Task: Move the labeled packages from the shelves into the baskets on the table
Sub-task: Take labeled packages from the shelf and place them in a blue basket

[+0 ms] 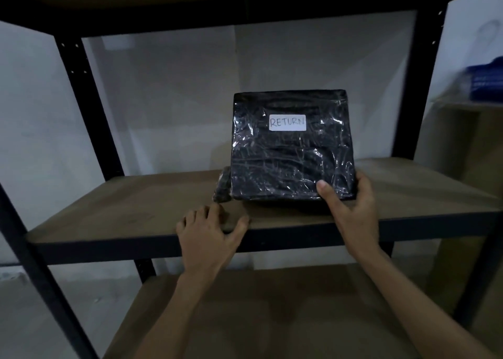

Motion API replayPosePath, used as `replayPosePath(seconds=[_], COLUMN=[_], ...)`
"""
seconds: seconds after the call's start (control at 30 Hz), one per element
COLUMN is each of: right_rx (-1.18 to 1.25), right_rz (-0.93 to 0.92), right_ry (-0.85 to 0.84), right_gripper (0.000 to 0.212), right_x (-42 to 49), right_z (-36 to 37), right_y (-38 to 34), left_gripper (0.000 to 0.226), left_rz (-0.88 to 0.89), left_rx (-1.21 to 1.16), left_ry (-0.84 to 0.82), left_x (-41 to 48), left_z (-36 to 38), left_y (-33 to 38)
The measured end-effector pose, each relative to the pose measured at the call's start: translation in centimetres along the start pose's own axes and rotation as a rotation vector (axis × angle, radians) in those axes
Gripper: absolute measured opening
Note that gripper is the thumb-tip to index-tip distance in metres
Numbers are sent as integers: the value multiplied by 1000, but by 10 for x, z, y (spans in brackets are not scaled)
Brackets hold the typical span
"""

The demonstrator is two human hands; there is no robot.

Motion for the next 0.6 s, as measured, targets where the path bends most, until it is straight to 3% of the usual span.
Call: replayPosePath(seconds=[0.33,0.47,0.6], right_rx=[-73,-126,-271], right_rz=[10,48,154], right_ry=[7,-6,-27], right_gripper=[52,43,55], right_x=[15,50,84], right_z=[5,10,17], right_y=[3,-4,-1], left_gripper=[63,72,73], left_rz=[29,24,11], left_rx=[-1,23,23], left_ry=[27,-19,-29], left_x=[-1,-1,0], left_z=[-2,0,-1], left_y=[1,0,-2])
Point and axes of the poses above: each hand's wrist, its own x-axis towards the middle knuckle, its own z-axis out of the palm, y = z × x, the point moved 6 cm from there along x, towards the middle knuckle, and after that the axes turned 12 degrees about -x, right-handed, at the moved point
